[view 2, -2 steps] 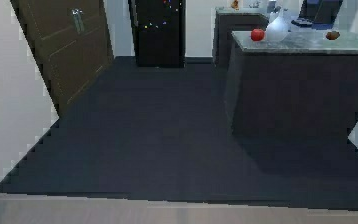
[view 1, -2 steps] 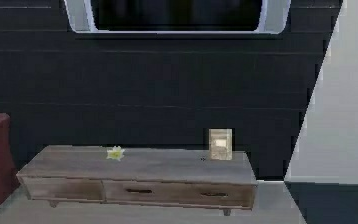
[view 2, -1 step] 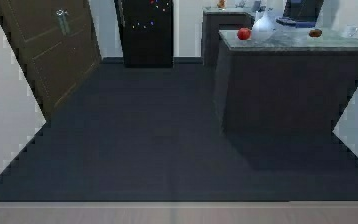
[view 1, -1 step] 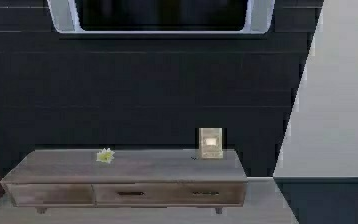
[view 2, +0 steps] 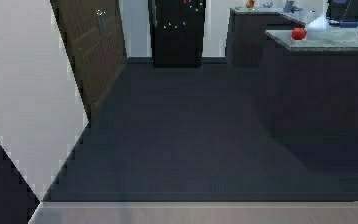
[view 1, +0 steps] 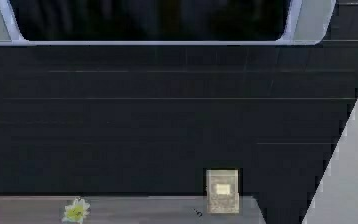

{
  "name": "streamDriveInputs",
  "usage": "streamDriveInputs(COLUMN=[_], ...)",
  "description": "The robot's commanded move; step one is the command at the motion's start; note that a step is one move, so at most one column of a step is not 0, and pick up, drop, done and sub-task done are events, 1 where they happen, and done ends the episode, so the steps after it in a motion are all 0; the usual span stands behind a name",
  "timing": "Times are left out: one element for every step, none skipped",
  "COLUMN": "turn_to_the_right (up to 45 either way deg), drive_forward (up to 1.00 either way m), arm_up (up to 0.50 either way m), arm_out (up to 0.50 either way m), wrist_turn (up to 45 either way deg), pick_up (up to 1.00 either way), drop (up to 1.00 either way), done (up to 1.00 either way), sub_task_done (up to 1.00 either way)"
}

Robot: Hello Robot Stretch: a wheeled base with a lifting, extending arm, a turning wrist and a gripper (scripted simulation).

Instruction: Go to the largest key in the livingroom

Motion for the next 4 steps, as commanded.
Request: streamDriveInputs(turn_to_the_right=[-45.0,-45.0,-45.0,-21.0], drive_forward=[0.00,0.00,0.00,0.00], arm_up=[0.00,0.00,0.00,0.00], arm_out=[0.00,0.00,0.00,0.00], wrist_turn=[0.0,0.0,0.0,0.0], pick_up=[0.00,0.00,0.00,0.00], drop=[0.00,0.00,0.00,0.00], done=[0.00,0.00,0.00,0.00], sub_task_done=[0.00,0.00,0.00,0.00])
